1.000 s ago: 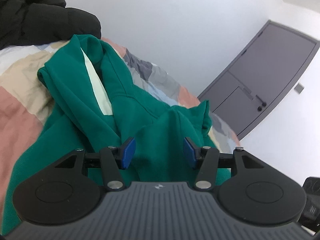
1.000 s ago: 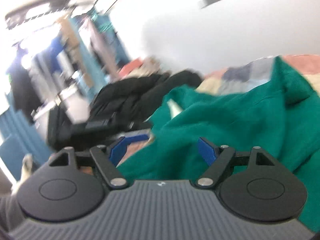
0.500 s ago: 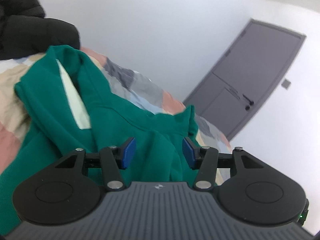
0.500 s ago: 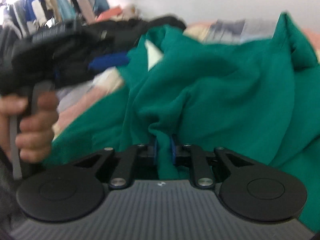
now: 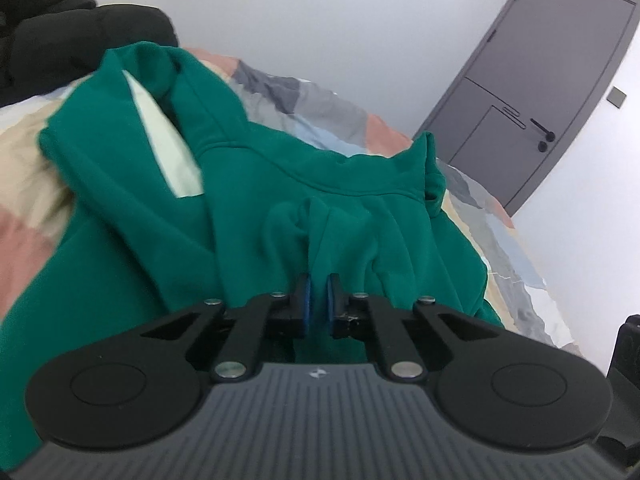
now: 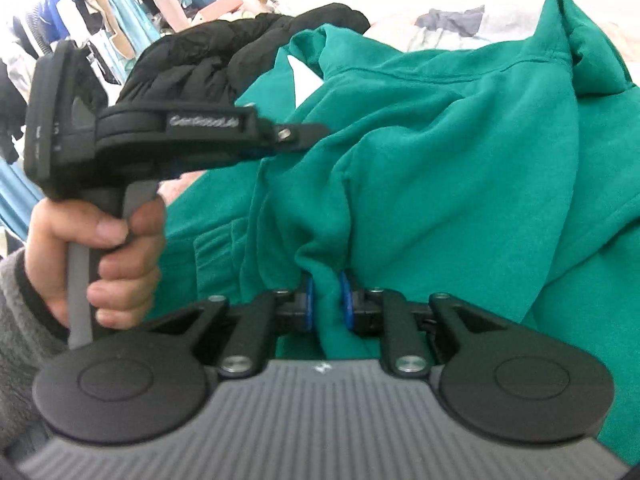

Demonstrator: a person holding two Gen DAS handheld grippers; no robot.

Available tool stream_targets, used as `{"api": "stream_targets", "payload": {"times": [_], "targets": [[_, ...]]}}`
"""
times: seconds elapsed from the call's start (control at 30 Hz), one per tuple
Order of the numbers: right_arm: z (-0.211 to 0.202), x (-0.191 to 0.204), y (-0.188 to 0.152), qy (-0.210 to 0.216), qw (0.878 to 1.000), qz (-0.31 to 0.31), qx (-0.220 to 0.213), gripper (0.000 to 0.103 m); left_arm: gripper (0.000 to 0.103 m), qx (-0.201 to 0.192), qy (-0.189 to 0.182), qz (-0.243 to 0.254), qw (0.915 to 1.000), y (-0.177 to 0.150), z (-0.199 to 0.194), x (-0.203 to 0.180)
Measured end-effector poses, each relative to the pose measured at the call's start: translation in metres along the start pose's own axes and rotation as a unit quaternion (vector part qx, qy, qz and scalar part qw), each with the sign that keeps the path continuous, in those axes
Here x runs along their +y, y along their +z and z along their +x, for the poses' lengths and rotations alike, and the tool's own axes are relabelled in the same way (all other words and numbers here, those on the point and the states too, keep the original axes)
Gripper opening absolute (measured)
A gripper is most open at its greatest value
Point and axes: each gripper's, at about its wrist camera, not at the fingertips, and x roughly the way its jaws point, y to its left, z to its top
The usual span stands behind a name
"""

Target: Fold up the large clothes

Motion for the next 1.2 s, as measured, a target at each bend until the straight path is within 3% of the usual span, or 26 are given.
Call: {"api": "stream_targets", "payload": {"times": [0.13, 0.2, 0.27, 0.43, 0.6, 0.83, 0.93, 1.07, 1.2], "targets": [[-0.010, 0.004, 0.004, 0.004, 1.000, -0.007, -0.020, 0.021, 0.009, 0.009, 0.025, 0.024, 0.9994, -0.005, -0.008, -0.002], [-0.013, 0.001, 0.007, 0.003, 1.000, 0.005, -0.026, 0.032, 0.009, 0.017, 0.032, 0.024, 0.9990, -0.007, -0.003, -0.001], [-0.019, -0.004, 0.011, -0.004, 0.999, 0.025, -0.038, 0.050, 0.009, 0.029, 0.037, 0.028, 0.9985, -0.007, 0.002, -0.002], [-0.030, -0.022, 0.015, -0.015, 0.994, 0.076, -0.080, 0.051, 0.010, 0.051, 0.045, 0.030, 0.9972, -0.009, 0.013, 0.000], [-0.020, -0.020, 0.018, -0.051, 0.991, 0.069, -0.102, 0.051, 0.010, 0.053, 0.048, 0.034, 0.9968, -0.010, 0.016, 0.000], [-0.048, -0.039, 0.025, -0.055, 0.971, 0.124, -0.195, 0.051, 0.010, 0.051, 0.052, 0.045, 0.9963, -0.011, 0.015, -0.004], [-0.039, -0.042, 0.024, -0.058, 0.975, 0.129, -0.174, 0.051, 0.010, 0.049, 0.053, 0.048, 0.9963, -0.011, 0.015, -0.005], [-0.007, -0.035, 0.023, -0.085, 0.987, 0.089, -0.102, 0.051, 0.010, 0.046, 0.051, 0.045, 0.9966, -0.011, 0.014, -0.005], [0.022, -0.034, 0.018, -0.102, 0.992, 0.069, -0.040, 0.051, 0.013, 0.046, 0.049, 0.043, 0.9968, -0.011, 0.013, -0.004]]}}
